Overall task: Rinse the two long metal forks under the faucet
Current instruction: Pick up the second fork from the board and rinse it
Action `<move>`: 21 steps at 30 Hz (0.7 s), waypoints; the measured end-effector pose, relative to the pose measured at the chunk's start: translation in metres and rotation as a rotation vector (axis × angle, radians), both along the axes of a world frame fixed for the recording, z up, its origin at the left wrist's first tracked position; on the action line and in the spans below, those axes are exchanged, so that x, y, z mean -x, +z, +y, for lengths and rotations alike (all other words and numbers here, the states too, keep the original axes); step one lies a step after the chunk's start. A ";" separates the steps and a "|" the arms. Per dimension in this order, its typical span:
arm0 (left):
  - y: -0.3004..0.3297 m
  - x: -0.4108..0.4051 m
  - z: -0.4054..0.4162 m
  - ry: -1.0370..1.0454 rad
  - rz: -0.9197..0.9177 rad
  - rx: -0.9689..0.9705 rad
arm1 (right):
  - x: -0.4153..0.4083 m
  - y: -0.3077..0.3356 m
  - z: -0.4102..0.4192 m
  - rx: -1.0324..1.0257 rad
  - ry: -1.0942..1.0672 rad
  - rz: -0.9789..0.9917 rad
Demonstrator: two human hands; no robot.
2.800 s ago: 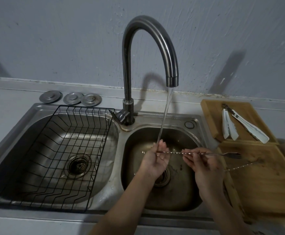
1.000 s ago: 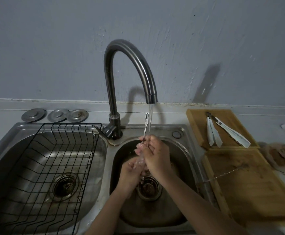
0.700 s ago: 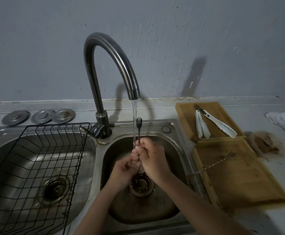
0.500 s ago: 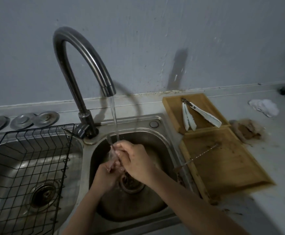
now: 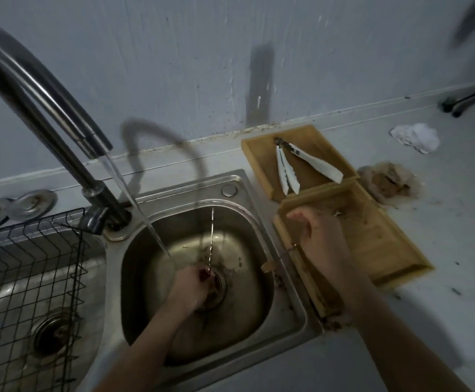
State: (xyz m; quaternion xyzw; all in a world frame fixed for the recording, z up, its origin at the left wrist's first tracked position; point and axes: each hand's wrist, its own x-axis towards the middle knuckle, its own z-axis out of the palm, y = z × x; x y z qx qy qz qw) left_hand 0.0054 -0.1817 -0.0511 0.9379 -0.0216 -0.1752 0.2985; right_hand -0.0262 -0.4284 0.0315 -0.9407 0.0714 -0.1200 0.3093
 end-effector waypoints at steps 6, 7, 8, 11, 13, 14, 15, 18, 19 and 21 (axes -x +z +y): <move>-0.020 -0.006 -0.018 -0.179 0.120 -0.167 | 0.013 -0.018 -0.020 0.068 -0.080 0.207; -0.023 -0.006 -0.020 -0.196 0.144 -0.196 | 0.014 -0.021 -0.022 0.084 -0.075 0.219; -0.028 -0.006 -0.021 -0.205 0.164 -0.228 | 0.014 -0.023 -0.024 0.099 -0.069 0.230; -0.042 -0.007 -0.024 -0.204 0.231 -0.269 | 0.014 -0.026 -0.029 0.136 -0.054 0.236; -0.047 -0.006 -0.024 -0.211 0.283 -0.295 | 0.012 -0.027 -0.030 0.165 -0.055 0.230; -0.051 -0.005 -0.024 -0.219 0.299 -0.304 | 0.010 -0.028 -0.030 0.177 -0.055 0.226; -0.054 -0.004 -0.024 -0.226 0.307 -0.309 | 0.009 -0.029 -0.030 0.185 -0.054 0.217; -0.060 0.002 -0.025 -0.231 0.312 -0.313 | 0.009 -0.034 -0.031 0.181 -0.052 0.184; -0.061 0.004 -0.025 -0.227 0.308 -0.312 | 0.009 -0.035 -0.031 0.185 -0.052 0.176; -0.062 0.004 -0.026 -0.214 0.298 -0.306 | 0.008 -0.036 -0.031 0.201 -0.049 0.170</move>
